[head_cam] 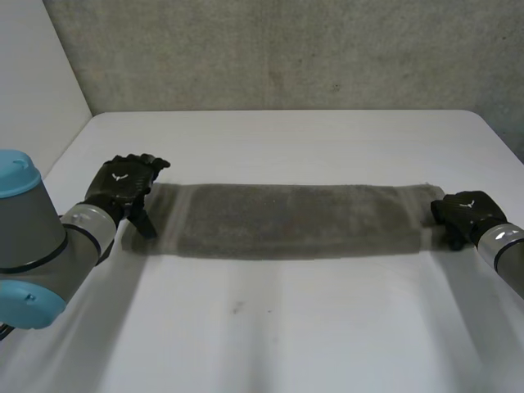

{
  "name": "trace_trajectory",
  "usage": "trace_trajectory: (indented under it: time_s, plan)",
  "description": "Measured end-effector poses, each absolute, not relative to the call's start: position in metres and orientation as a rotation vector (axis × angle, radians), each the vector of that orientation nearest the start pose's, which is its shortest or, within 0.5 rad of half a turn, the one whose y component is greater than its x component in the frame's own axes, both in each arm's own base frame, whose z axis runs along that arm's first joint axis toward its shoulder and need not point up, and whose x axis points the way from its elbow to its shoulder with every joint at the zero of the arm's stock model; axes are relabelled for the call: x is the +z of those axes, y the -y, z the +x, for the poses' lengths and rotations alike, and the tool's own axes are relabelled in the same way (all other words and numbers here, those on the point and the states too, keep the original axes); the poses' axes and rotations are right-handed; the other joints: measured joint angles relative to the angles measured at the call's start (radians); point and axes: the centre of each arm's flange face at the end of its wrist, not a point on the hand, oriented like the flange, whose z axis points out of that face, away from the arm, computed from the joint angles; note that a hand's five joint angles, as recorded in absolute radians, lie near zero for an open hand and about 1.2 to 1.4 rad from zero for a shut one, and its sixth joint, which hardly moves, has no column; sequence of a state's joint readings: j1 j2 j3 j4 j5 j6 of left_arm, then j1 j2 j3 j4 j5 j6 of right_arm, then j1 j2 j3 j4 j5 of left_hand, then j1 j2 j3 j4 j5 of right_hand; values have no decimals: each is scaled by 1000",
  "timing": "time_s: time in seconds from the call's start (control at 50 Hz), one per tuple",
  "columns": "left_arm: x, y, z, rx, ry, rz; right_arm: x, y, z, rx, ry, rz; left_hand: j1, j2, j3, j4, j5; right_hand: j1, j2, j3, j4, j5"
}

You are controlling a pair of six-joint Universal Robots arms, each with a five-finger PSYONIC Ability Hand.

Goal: Fold the towel.

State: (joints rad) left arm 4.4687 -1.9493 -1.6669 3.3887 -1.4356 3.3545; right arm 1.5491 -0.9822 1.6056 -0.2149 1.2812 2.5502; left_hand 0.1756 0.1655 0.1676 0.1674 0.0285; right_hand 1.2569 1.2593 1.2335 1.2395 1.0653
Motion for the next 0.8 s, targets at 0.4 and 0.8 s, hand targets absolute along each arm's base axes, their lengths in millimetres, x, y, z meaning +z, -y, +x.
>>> trace_trajectory:
  time_s: [0.4,0.8]
  plan:
    - [179,300,-223,-2025,-2461,716,163,400,47,-2054,-2797,-1106,0,0,0,0,0,74,70,109,104,99]
    - [177,295,-223,-2014,-2474,719,165,232,379,-1884,-1662,-1449,0,0,0,0,0,77,70,118,104,99]
